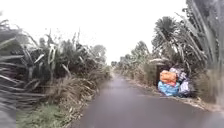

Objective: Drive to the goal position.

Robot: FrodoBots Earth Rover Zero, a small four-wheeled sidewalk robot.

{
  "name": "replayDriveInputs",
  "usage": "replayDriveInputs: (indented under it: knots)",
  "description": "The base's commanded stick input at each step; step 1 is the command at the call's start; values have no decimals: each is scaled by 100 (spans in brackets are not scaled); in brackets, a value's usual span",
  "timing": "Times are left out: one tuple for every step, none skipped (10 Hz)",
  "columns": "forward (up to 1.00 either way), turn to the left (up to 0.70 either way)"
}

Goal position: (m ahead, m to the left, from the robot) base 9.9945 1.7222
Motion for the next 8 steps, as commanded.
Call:
replayDriveInputs:
  knots:
    - [70, 0]
    - [70, 0]
    - [70, 0]
    - [70, 0]
    - [70, 0]
    - [70, 0]
    - [70, 0]
    - [70, 0]
